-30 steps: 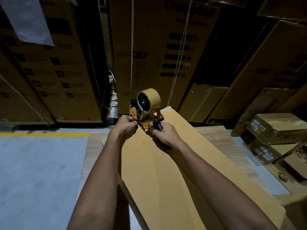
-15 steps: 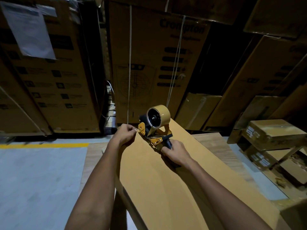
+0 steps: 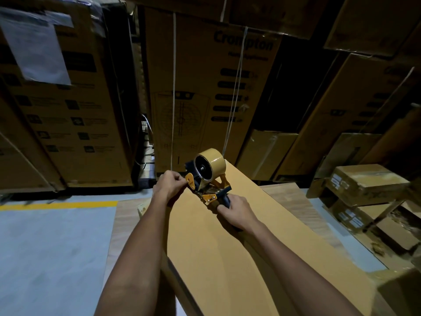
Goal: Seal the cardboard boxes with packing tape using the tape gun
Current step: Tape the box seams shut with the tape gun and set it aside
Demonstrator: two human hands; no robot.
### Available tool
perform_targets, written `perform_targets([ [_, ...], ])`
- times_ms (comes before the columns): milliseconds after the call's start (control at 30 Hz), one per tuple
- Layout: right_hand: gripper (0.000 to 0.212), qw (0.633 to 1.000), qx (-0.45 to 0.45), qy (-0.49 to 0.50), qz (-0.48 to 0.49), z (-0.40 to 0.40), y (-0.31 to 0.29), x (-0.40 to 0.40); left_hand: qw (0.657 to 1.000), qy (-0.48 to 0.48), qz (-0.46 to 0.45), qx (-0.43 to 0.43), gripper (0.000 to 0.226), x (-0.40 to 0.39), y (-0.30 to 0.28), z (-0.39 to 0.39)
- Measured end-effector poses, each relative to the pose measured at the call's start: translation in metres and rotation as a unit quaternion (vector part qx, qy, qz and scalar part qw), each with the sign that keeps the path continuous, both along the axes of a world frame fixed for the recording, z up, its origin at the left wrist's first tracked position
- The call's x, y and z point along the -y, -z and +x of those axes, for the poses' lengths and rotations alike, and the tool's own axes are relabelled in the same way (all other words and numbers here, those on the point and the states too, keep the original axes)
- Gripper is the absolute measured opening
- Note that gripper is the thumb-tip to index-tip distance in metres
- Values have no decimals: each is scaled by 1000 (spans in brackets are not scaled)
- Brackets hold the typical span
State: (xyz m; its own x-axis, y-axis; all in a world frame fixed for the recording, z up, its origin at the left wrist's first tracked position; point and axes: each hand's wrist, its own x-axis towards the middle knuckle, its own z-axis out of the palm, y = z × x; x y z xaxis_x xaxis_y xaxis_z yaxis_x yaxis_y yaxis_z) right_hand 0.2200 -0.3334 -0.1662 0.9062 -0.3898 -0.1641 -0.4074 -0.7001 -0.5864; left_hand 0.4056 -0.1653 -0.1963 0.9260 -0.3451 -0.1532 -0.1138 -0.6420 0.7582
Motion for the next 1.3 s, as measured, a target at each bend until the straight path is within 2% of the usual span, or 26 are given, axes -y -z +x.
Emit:
perform_targets([
  [200, 22, 1000, 4, 3, -22, -2, -1, -5, 997, -39, 46, 39, 26, 7, 0, -5],
  [300, 20, 1000, -5, 5, 11, 0, -10, -5, 996, -66, 50, 24, 29, 11, -1, -1],
  [500, 16, 999, -21, 0, 42, -14, -33, 4, 998, -47, 32, 11, 43, 13, 10, 9],
  [700, 18, 999, -32, 26, 19, -35, -6, 6, 990, -77, 106, 59, 42, 26, -3, -7],
  [933, 13, 998, -20, 40, 41, -38, -8, 4, 982, -42, 165, 80, 54, 25, 1, -13],
  [1133, 10, 999, -15, 15, 41, -58, -28, 5, 985, -42, 146, 84, 55, 26, 1, -11],
  [1300, 10, 999, -20, 35, 8, -87, -11, 10, 970, -23, 189, 150, 65, 27, 1, -18],
])
